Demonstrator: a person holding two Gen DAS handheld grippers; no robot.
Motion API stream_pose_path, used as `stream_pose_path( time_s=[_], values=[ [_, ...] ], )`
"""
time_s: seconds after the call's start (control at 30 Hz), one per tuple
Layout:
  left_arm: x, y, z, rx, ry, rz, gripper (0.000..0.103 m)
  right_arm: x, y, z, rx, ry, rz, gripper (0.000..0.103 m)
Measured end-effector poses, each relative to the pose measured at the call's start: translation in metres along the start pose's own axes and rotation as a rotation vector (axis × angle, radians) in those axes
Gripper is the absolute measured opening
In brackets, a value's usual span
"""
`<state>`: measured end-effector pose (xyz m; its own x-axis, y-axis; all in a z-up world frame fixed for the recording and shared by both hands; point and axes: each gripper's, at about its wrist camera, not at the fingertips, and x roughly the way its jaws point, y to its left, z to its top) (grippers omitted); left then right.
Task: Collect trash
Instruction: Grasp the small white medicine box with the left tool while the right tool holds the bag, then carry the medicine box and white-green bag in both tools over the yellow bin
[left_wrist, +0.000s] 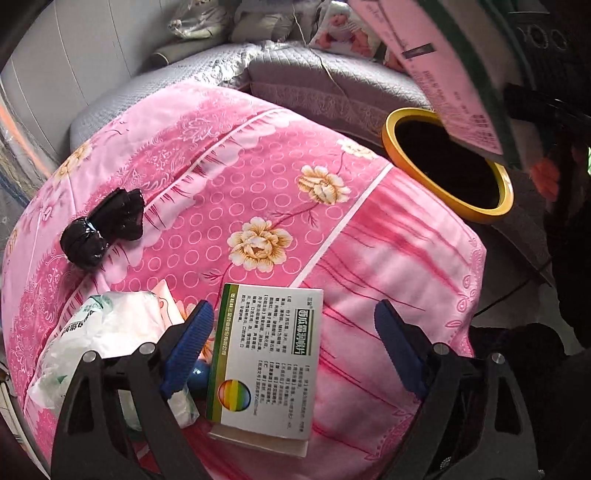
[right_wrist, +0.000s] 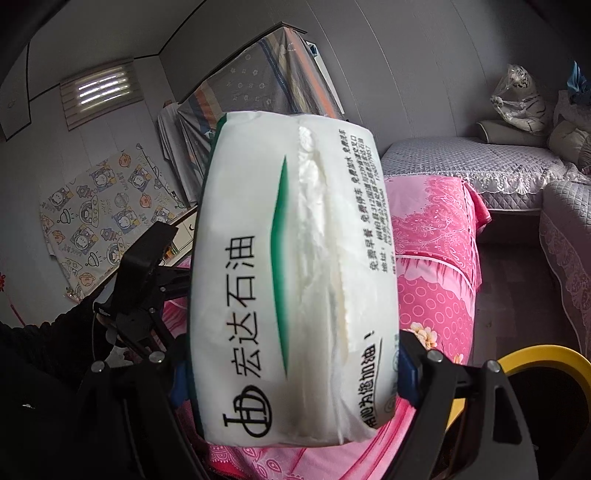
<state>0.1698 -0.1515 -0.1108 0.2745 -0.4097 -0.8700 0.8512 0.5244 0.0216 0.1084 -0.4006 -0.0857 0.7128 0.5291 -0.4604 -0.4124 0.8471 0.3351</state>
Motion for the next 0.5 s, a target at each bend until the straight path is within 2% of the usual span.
stream_pose_path(
  time_s=[0.1, 0.37, 0.43, 0.5],
  values=[
    [0.007, -0.002, 0.002, 0.015, 0.026, -0.001, 0.084, -0.005, -0.001, -0.004, 0.009, -0.011, 0.006, 0.079],
    [0.032, 0.002, 0.009, 0.042, 0.091, 0.053, 0.081, -0.016, -0.005, -0.011, 0.035, -0.032, -0.007, 0.079],
    [0.037, 0.002, 0.009, 0.046, 0.1, 0.065, 0.068, -0.018, -0.004, -0.012, 0.037, -0.033, -0.01, 0.079],
    [0.039, 0.001, 0.01, 0.054, 0.1, 0.071, 0.066, -0.019, -0.003, -0.012, 0.039, -0.034, -0.015, 0.079]
  ],
)
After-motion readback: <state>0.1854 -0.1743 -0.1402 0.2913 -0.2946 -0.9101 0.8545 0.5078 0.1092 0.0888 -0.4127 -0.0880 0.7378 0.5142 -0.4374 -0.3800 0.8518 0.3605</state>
